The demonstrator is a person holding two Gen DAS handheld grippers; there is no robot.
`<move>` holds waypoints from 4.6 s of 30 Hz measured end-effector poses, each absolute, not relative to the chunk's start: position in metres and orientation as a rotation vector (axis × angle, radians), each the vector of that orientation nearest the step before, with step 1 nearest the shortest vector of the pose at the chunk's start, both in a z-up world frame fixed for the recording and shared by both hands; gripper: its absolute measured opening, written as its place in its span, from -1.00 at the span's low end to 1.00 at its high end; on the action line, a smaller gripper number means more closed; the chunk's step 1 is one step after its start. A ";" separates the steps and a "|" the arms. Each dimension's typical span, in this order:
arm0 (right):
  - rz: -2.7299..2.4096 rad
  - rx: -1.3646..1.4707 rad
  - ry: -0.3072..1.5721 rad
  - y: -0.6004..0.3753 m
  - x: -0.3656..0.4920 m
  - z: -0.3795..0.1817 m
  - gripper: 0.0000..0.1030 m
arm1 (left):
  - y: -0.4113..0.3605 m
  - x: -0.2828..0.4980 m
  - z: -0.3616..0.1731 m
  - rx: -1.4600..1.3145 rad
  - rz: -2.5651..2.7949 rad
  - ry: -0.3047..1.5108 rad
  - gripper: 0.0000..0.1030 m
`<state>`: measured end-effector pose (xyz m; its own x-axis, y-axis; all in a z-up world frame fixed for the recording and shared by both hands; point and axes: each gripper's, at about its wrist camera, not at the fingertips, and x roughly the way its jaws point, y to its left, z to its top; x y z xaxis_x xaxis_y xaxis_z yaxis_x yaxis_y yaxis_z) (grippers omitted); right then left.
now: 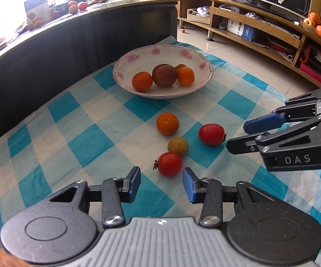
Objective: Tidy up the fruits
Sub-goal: 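Move both tools toward the red tomatoes left on the cloth, then grasp a red tomato with the left tool while the right tool grasps another red tomato, then carry both red tomatoes over the white floral bowl and lower them in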
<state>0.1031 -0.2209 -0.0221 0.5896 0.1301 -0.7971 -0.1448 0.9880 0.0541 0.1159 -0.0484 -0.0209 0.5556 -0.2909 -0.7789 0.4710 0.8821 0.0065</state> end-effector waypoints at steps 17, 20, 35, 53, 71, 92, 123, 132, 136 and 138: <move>0.241 -0.046 0.943 -0.216 0.138 -0.034 -0.32 | -0.057 0.138 -0.038 0.198 -0.507 0.926 -0.03; 0.252 -0.031 0.967 -0.214 0.143 -0.037 -0.32 | -0.057 0.140 -0.041 0.191 -0.511 0.935 -0.03; 0.236 -0.015 1.002 -0.217 0.143 -0.037 -0.56 | -0.057 0.136 -0.039 0.222 -0.531 0.916 -0.19; 0.240 -0.024 1.009 -0.220 0.131 -0.038 -0.53 | -0.059 0.138 -0.042 0.233 -0.539 0.900 -0.19; 0.230 -0.013 1.004 -0.219 0.130 -0.032 -0.57 | -0.053 0.142 -0.027 0.192 -0.527 0.889 -0.25; 0.191 0.063 0.902 -0.226 0.142 -0.004 -0.57 | -0.063 0.168 0.002 0.133 -0.503 0.802 -0.26; 0.059 0.078 0.813 -0.244 0.176 0.005 -0.56 | -0.081 0.214 0.013 0.091 -0.471 0.766 -0.26; 0.045 0.067 0.849 -0.249 0.187 -0.010 -0.56 | -0.086 0.226 -0.003 0.093 -0.470 0.807 -0.26; 0.057 0.049 0.839 -0.246 0.188 -0.012 -0.54 | -0.084 0.228 -0.007 0.087 -0.460 0.816 -0.26; 0.063 0.035 0.833 -0.245 0.188 -0.013 -0.54 | -0.083 0.229 -0.009 0.085 -0.455 0.820 -0.26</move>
<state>0.1883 -0.2446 -0.0126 0.6712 0.0697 -0.7380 -0.0422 0.9975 0.0559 0.2294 -0.0831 -0.0086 0.5916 -0.3582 -0.7223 0.4233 0.9005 -0.0999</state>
